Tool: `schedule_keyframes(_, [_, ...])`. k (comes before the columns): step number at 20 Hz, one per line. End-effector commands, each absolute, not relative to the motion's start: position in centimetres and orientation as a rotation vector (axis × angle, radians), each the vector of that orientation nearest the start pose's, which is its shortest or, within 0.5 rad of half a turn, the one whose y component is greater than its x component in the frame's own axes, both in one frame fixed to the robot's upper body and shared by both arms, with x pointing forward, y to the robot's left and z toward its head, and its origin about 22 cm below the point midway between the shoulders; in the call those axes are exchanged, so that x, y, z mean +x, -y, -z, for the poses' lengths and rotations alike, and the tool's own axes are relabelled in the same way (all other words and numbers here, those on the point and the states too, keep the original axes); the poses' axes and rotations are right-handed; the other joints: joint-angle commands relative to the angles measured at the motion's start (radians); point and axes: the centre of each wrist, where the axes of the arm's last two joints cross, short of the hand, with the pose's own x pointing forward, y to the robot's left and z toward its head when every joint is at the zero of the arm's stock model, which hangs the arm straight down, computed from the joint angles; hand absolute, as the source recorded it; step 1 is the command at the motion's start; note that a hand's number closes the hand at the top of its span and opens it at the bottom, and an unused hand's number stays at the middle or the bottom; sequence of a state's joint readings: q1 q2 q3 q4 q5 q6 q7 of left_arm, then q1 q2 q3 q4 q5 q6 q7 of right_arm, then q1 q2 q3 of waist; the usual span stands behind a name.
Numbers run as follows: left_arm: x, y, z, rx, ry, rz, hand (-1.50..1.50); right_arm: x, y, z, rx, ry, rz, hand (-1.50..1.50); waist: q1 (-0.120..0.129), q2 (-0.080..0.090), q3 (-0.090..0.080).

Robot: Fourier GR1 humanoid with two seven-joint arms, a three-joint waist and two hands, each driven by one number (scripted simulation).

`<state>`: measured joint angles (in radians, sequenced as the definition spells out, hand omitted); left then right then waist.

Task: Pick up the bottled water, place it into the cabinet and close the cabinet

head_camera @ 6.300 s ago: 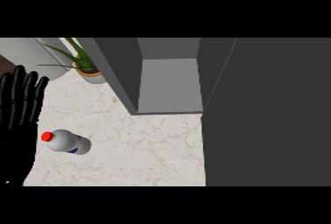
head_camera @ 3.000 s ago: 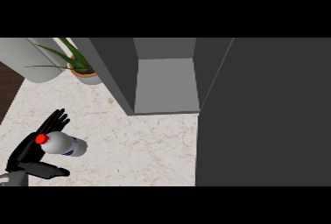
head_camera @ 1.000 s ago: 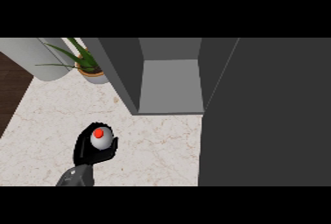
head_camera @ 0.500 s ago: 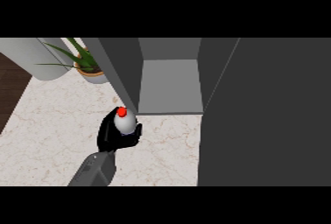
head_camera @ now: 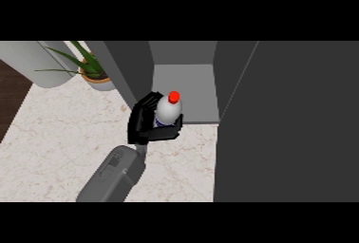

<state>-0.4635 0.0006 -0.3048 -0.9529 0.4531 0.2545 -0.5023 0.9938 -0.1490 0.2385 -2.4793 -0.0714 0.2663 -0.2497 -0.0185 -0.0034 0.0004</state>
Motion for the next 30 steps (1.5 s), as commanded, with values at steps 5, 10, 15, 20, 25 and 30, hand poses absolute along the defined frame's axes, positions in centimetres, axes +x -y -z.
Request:
schedule_keyframes(5, [35.7,-7.7,-1.4,-0.11,1.763,-0.013,1.5,3.7,25.4,-11.2,0.183,1.85,-0.066,-1.5,-0.012,0.006,0.0])
schedule_keyframes(10, [37.8,-6.9,-2.4,0.004,1.739,-0.051,1.5,3.7,25.9,-11.8,0.192,1.847,-0.072,-1.5,-0.028,0.011,0.0])
schedule_keyframes(15, [40.7,-7.2,-4.1,0.033,1.683,-0.067,1.5,3.6,25.1,-11.7,0.185,1.856,-0.092,-1.5,-0.039,0.015,-0.001])
schedule_keyframes(20, [40.8,-7.8,-2.2,0.256,1.691,0.069,1.5,3.8,25.5,-11.2,0.221,1.849,-0.129,-1.5,-0.065,0.025,-0.001])
schedule_keyframes(25, [42.4,-11.2,-2.4,0.363,1.624,0.014,1.5,3.9,25.9,-11.4,0.182,1.871,-0.099,-1.5,-0.051,0.03,-0.001])
schedule_keyframes(30, [43.1,-12.4,-3.0,0.374,1.64,-0.09,1.5,4.3,25.8,-10.4,0.207,1.876,-0.087,-1.5,-0.062,0.033,-0.002])
